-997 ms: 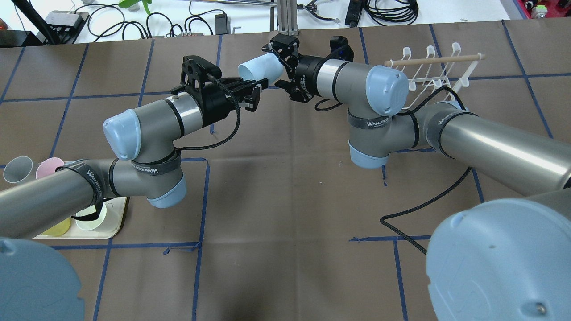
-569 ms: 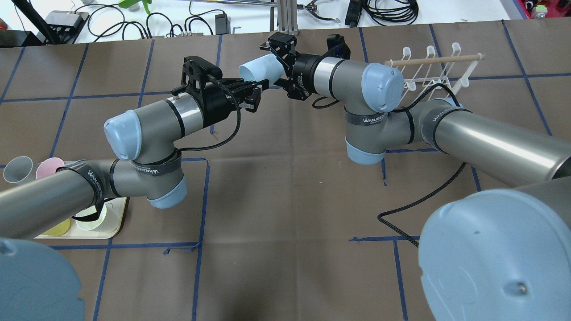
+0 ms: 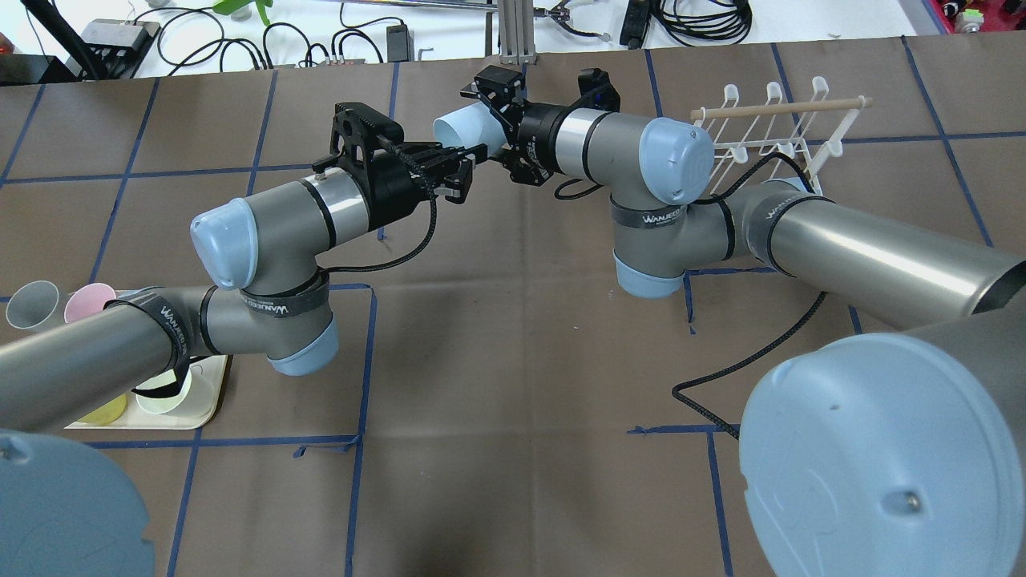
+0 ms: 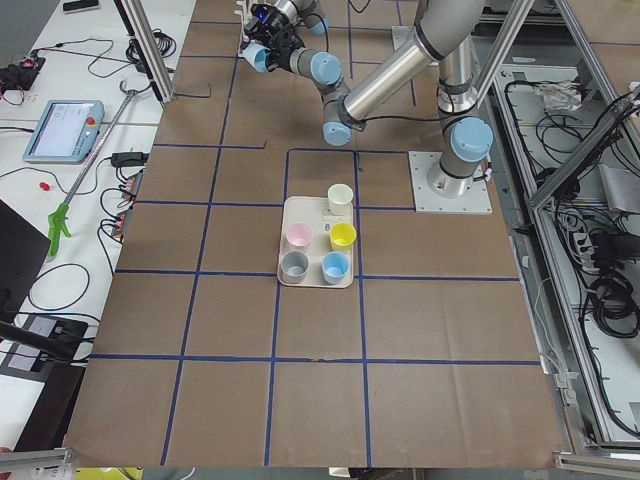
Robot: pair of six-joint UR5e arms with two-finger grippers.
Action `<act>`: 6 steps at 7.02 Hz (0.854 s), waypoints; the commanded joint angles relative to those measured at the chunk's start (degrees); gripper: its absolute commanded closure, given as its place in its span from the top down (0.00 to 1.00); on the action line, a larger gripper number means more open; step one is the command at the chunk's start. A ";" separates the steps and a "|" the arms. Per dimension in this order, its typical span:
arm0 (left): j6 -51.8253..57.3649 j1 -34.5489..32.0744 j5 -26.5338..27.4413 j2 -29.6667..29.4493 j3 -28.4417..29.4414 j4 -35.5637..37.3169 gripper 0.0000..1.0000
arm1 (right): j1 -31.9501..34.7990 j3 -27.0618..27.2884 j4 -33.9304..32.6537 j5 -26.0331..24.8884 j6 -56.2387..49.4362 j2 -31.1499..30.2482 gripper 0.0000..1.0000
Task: Transfer IKEA cup to right arm and place on rack
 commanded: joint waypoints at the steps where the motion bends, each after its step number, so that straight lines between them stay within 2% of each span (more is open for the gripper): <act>1: 0.00 -0.05 0.01 0.00 0.06 0.00 0.00 | 0.98 0.18 1.64 0.15 0.32 -0.52 0.97; 2: 0.00 -0.05 0.01 0.00 0.06 0.00 0.00 | 0.99 0.18 2.09 0.24 0.32 -0.61 0.96; 6: 0.00 -0.05 0.01 -0.09 0.15 0.00 0.00 | 0.73 -0.08 3.84 2.60 0.32 -0.70 0.62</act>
